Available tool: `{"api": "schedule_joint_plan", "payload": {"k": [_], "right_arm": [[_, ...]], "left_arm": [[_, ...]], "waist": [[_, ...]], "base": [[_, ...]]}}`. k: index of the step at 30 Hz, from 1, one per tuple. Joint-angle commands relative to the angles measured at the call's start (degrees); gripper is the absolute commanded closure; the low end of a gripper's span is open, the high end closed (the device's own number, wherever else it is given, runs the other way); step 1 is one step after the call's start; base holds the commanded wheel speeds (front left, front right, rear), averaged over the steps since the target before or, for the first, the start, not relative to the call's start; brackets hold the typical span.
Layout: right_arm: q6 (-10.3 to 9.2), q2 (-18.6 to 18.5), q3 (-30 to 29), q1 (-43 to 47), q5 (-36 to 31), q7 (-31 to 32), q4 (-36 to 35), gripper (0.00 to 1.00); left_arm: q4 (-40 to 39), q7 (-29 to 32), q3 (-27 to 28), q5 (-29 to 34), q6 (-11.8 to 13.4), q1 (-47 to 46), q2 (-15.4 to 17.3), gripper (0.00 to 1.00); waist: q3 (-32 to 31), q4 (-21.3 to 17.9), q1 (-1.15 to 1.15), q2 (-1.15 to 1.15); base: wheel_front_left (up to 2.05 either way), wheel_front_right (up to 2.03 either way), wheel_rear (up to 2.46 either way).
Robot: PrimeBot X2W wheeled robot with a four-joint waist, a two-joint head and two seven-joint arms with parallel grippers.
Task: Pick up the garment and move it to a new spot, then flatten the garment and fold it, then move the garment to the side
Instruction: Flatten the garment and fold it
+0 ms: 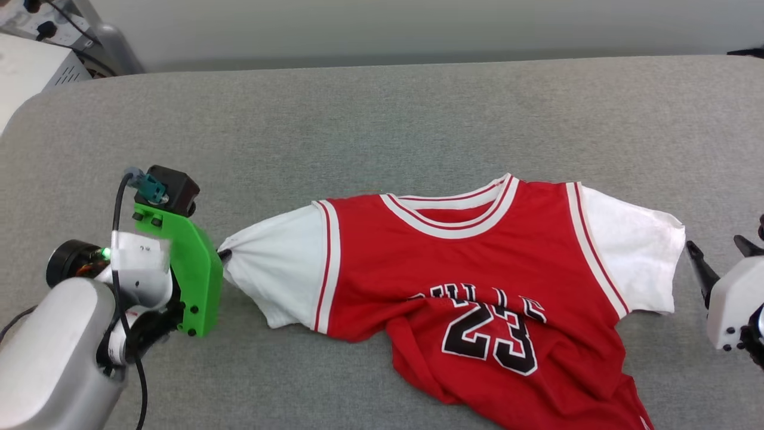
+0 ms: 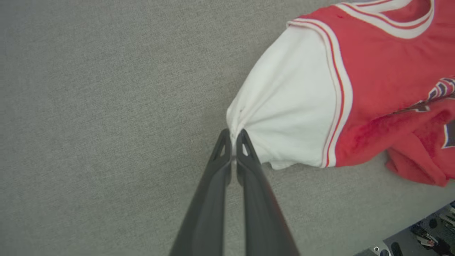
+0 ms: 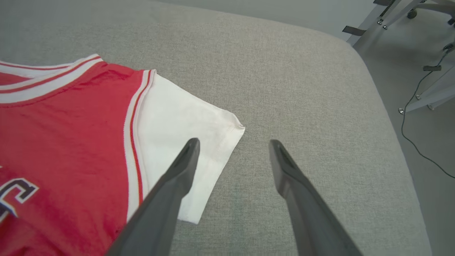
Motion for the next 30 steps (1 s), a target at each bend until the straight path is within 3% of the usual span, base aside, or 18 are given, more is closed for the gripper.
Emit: {"api": "schedule_joint_plan", "payload": {"k": [1,6,12,18,26,27,28,29,30], "right_arm": [[-0.05,-1.0,0.3,-2.0,1.4,3.7,0.0,0.0],[-0.05,-6.5,1.6,-8.0,5.8,18.2,1.0,0.0],[-0.05,-10.1,3.2,-15.2,9.2,27.9,6.1,0.0],[-0.05,-12.7,7.4,-18.4,10.6,30.7,10.8,0.0],[-0.05,-12.6,12.2,-18.0,13.4,30.7,15.5,0.0],[-0.05,-12.6,13.1,-17.5,14.0,31.1,16.1,0.31],[-0.05,-12.7,13.8,-17.1,14.5,31.4,16.4,0.74],[-0.05,-13.0,14.6,-16.8,15.1,31.2,16.5,1.0],[-0.05,-13.2,14.9,-16.7,15.4,30.9,16.6,1.0]], "left_arm": [[-3.2,0.8,0.5,-0.5,1.8,1.8,0.9,1.0],[-16.8,2.6,1.2,0.7,6.6,5.1,2.4,1.0],[-24.6,3.7,0.2,2.7,8.7,5.0,2.1,1.0],[-28.5,4.0,-0.8,3.7,9.4,4.5,1.3,1.0],[-28.6,3.8,-1.7,4.3,9.1,3.3,0.5,1.0],[-28.3,3.7,-1.7,4.2,9.1,3.3,0.5,1.0],[-28.1,3.6,-1.7,4.2,9.0,3.2,0.5,1.0],[-27.8,3.5,-1.6,4.1,9.0,3.2,0.5,1.0],[-27.6,3.4,-1.6,4.1,8.9,3.2,0.5,1.0]], "waist": [[1.5,1.5,0.0,0.0],[5.1,3.7,0.0,0.0],[9.1,6.1,0.0,0.0],[11.5,7.5,0.0,0.0],[12.9,8.3,0.0,0.0],[12.9,8.3,0.0,0.0],[13.0,8.4,0.0,0.0],[13.0,8.4,0.0,0.0],[13.0,8.4,0.0,0.0]], "base": [[0.0,0.0,0.0],[0.0,0.0,0.0],[0.0,0.0,0.0],[0.0,0.0,0.0],[0.0,0.0,0.0],[0.0,0.0,0.0],[0.0,0.0,0.0],[0.0,0.0,0.0],[0.0,0.0,0.0]]}}
